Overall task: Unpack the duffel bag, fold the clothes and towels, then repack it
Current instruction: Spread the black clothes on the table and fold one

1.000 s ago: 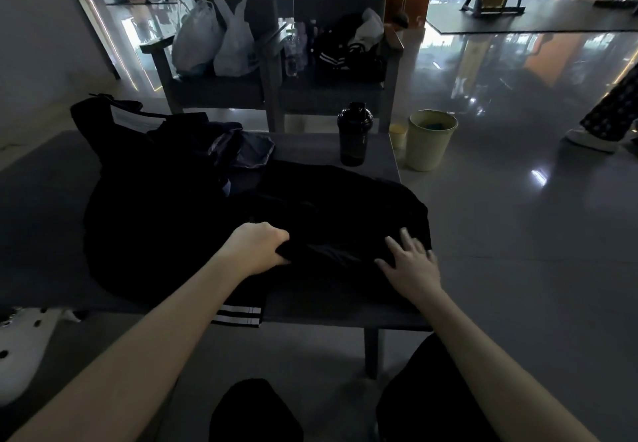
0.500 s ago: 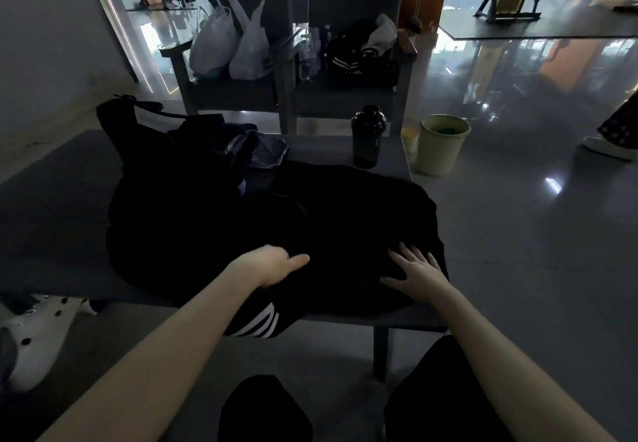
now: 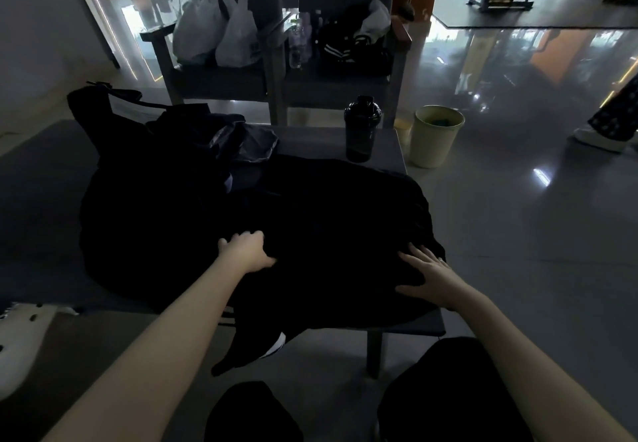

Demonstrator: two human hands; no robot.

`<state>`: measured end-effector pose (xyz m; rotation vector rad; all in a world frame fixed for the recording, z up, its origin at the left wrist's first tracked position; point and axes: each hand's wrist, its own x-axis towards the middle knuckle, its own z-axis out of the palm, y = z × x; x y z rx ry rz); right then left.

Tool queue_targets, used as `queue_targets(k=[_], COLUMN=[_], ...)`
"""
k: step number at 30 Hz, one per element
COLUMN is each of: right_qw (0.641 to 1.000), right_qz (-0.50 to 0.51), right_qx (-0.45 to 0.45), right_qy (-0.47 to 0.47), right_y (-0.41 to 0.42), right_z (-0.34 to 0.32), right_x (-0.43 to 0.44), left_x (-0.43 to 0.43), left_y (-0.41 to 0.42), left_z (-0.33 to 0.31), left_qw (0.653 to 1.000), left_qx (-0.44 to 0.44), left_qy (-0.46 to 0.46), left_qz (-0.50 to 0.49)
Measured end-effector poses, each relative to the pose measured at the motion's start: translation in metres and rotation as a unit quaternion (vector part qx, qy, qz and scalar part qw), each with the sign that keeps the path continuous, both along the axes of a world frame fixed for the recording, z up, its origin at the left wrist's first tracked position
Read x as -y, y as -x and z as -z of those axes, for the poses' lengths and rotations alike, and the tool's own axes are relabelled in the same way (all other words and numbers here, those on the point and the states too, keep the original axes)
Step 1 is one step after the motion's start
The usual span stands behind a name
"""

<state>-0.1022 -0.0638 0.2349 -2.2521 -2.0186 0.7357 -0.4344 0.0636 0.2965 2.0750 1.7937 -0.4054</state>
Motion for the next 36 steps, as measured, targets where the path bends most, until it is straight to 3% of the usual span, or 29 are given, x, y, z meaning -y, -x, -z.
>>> queue_targets(k=[2,4,10,14,16,18,21,23,36], right_qw=[1.000,0.999,0.998,0.995,0.990,0.988,0.995,0.998,0.997], right_qz=[-0.005,-0.012,-0.022,-0.010,0.033,0.066,0.042,0.022,0.028], right_qx=[-0.012,-0.025,-0.048,-0.079,-0.122,-0.138,-0.090,-0.054,-0.052], right_qy=[0.007,0.016,0.036,0.056,0.055,0.037,0.022,0.005,-0.044], right_y=[-0.002,-0.005,-0.012,-0.011,-0.010,-0.008,-0.001,-0.001,-0.008], right_z=[-0.001,-0.004,-0.010,-0.013,-0.016,-0.011,-0.004,0.001,0.002], right_x=[-0.001,-0.002,-0.004,-0.002,-0.002,-0.004,-0.008,-0.011,-0.054], left_x=[-0.004,-0.014,-0.053,-0.075,-0.078,-0.078,-0.074,-0.070,-0.112], left_y=[0.004,0.006,0.000,-0.010,-0.015,-0.021,-0.027,-0.028,-0.025], left_z=[-0.002,-0.008,-0.053,-0.056,-0.043,-0.027,0.000,0.015,0.029], left_qw=[0.999,1.000,0.979,0.959,0.965,0.966,0.971,0.977,0.993], left_qx=[-0.011,0.006,0.094,0.058,-0.002,-0.005,0.021,-0.018,-0.098], left_qy=[0.038,0.014,-0.180,-0.275,-0.261,-0.258,-0.221,-0.174,-0.059], left_qz=[0.014,0.009,-0.010,-0.041,-0.024,0.016,0.092,0.119,0.027])
